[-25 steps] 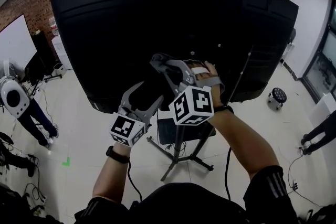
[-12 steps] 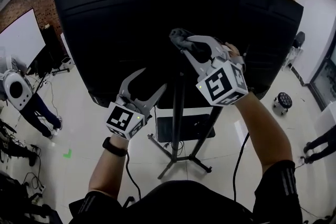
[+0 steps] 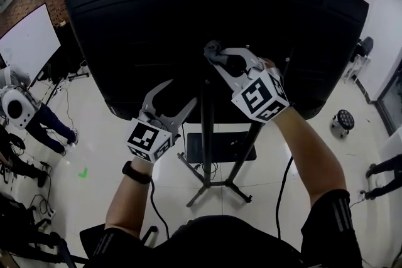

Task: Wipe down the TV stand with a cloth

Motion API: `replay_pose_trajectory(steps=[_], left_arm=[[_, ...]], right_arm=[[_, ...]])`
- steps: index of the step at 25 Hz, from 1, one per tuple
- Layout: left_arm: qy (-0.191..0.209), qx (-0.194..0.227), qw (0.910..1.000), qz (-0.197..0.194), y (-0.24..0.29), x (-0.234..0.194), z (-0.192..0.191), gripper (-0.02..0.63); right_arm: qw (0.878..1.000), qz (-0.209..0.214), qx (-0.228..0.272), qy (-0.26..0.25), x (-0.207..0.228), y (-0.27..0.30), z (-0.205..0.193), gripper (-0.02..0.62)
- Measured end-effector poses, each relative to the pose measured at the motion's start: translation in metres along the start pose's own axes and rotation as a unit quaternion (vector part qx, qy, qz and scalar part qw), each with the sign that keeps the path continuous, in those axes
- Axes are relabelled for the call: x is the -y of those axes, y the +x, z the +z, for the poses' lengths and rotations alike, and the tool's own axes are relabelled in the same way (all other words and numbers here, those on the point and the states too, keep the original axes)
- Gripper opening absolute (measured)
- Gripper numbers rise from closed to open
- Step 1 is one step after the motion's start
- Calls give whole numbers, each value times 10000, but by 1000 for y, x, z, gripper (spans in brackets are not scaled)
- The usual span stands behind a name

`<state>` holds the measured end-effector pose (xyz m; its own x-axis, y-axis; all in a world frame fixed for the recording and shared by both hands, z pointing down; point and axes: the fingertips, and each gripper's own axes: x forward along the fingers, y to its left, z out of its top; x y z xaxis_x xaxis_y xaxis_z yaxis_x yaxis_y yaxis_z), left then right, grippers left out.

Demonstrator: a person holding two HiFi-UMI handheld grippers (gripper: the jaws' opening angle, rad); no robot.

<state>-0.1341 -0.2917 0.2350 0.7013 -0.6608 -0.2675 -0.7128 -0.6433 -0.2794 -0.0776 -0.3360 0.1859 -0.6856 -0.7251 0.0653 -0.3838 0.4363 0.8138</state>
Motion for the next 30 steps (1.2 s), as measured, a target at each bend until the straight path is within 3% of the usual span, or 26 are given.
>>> replay_pose_trajectory(steps=[11,30], left_arm=[[-186,-429,9987,225,-10,19,-44,291],[-624,-857,9942,185,-29,56,-120,291]], right_arm=[[9990,374,-19,253,-52,1,-45,32],[9930,1106,-377,-187,-157,13,-91,32]])
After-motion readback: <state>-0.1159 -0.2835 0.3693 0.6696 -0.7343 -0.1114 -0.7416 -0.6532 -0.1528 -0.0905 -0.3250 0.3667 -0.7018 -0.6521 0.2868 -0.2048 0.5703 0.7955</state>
